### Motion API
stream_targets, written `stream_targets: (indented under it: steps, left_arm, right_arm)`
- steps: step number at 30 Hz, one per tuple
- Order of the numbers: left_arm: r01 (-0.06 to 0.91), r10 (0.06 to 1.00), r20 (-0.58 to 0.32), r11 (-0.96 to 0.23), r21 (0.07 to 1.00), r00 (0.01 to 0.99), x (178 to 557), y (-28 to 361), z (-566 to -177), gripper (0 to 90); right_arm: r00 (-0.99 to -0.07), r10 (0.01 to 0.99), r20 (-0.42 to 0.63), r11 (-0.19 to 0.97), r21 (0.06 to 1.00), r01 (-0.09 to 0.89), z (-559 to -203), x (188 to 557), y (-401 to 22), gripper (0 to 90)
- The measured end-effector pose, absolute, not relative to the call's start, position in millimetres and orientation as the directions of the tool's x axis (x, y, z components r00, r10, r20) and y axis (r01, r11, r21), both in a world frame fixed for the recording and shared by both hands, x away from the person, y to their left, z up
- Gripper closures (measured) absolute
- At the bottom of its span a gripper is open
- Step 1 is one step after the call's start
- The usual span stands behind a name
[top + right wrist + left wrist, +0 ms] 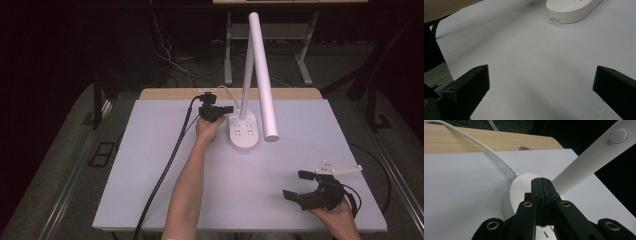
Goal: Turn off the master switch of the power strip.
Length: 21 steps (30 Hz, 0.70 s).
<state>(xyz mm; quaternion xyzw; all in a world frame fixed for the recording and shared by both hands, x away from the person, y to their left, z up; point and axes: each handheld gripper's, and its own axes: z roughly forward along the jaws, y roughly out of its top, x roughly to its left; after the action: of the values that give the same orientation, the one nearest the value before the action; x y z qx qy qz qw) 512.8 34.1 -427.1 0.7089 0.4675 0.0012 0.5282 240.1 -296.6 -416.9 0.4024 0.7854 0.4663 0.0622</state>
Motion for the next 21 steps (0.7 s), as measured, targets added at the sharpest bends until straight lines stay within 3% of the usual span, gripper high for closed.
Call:
stream_targets:
  steps: [21]
  left_arm:
    - [0.688, 0.66, -0.514, -0.007, 0.725, 0.548, 514.2, 27.8, -441.8, 89.9]
  right_arm:
    - [-0.669, 0.688, 0.28, 0.243, 0.781, 0.576, -417.0, 240.2, -297.4, 0.1]
